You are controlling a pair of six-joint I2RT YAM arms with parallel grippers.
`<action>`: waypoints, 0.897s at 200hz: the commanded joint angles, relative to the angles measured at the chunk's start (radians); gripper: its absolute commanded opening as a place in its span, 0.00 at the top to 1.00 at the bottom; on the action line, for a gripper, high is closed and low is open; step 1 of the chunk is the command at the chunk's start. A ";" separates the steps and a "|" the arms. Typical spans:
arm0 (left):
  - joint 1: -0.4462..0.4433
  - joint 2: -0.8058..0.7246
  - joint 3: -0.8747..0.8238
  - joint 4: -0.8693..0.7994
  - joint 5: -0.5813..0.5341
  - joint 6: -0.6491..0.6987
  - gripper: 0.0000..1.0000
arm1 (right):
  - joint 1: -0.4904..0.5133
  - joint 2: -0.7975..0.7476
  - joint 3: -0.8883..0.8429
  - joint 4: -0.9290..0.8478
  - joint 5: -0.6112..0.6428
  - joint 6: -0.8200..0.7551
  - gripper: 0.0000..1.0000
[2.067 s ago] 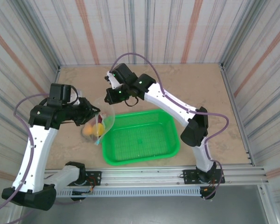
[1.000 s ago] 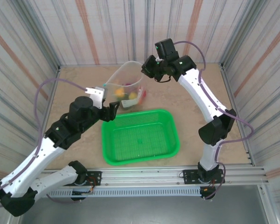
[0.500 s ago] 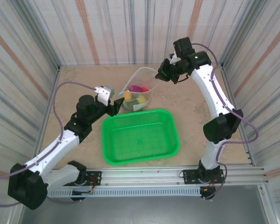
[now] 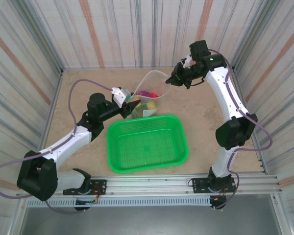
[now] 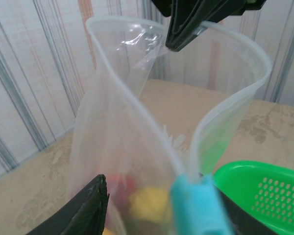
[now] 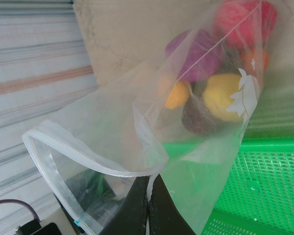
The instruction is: Place the food in the zip-top bag and seal the zipper
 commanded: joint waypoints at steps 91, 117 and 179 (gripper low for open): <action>0.060 -0.047 0.003 0.087 0.096 -0.058 1.00 | -0.027 -0.064 -0.063 0.062 -0.009 0.039 0.97; 0.061 -0.030 0.030 0.078 0.123 -0.050 1.00 | -0.032 -0.091 -0.047 0.052 0.050 -0.023 0.62; 0.111 0.034 0.168 -0.072 0.355 0.029 1.00 | 0.002 -0.160 0.144 -0.063 0.372 -0.442 0.51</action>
